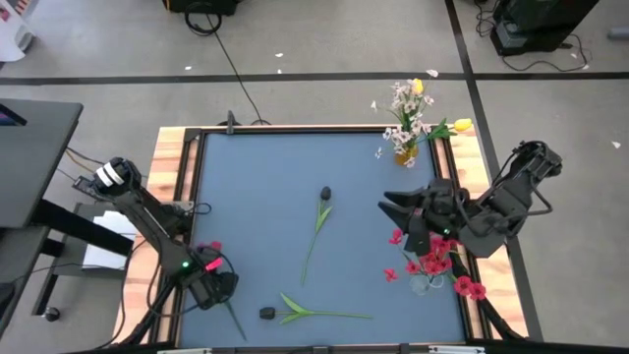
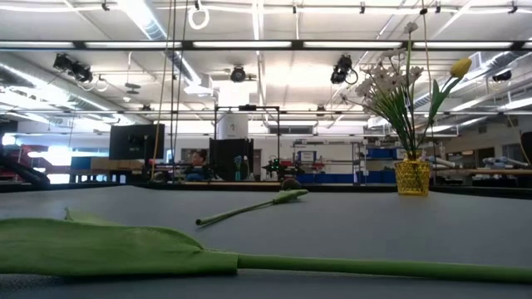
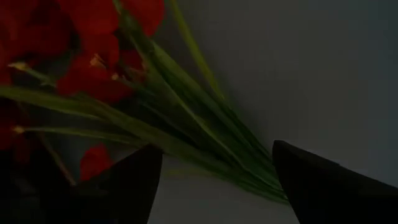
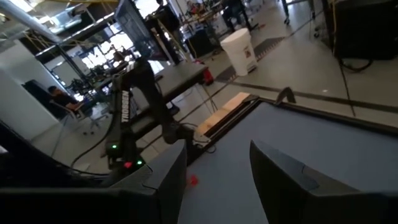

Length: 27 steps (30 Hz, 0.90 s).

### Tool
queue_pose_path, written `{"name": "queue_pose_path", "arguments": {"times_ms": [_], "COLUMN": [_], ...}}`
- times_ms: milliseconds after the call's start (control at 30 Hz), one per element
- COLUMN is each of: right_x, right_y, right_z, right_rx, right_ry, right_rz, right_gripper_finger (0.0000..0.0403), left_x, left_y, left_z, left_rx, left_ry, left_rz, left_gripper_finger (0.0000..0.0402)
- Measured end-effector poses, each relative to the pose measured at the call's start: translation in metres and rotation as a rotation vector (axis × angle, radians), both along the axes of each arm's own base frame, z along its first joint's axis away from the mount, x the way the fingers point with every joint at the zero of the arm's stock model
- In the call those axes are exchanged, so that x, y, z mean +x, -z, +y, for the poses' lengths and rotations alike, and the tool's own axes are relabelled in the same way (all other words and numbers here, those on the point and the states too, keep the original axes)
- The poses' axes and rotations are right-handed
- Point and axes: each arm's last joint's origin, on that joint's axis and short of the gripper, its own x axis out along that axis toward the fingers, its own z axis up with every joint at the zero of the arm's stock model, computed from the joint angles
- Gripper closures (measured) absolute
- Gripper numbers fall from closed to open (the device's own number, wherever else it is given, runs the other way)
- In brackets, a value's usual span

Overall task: Sort flowers into vase by color
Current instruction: Put the red flowers into the transparent vase

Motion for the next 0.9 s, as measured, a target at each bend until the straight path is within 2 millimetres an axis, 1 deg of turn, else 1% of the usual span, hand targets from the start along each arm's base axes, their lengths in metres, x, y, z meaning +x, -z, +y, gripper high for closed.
{"name": "queue_pose_path", "arguments": {"times_ms": [133, 233, 367, 533, 700, 800, 900], "right_x": [0.001, 0.002, 0.002, 0.004, 0.004, 0.004, 0.004], "right_y": [-0.001, -0.003, -0.003, -0.004, -0.004, -0.003, -0.002], "right_z": [0.002, 0.002, 0.002, -0.001, -0.001, -0.001, -0.001], "right_rx": [0.026, 0.040, 0.043, 0.042, 0.033, 0.012, -0.034], "right_ry": [-0.027, -0.031, -0.028, -0.010, -0.011, -0.022, -0.043], "right_rz": [-0.011, -0.026, -0.031, -0.034, -0.030, -0.016, 0.016], "right_gripper_finger": [0.0218, 0.0218, 0.0218, 0.0220, 0.0221, 0.0221, 0.0221], "left_x": [-0.003, -0.003, 0.001, 0.011, 0.026, 0.038, 0.053], "left_y": [0.009, 0.011, 0.011, 0.011, 0.007, 0.000, -0.012], "left_z": [0.004, 0.006, 0.010, 0.018, 0.027, 0.033, 0.042], "left_rx": [-0.010, -0.005, 0.004, 0.052, 0.126, 0.153, 0.184], "left_ry": [0.018, 0.034, 0.079, 0.111, 0.159, 0.201, 0.255], "left_rz": [-0.005, -0.003, -0.006, -0.057, -0.129, -0.168, -0.221], "left_gripper_finger": [0.0116, 0.0151, 0.0215, 0.0299, 0.0370, 0.0391, 0.0390]}}
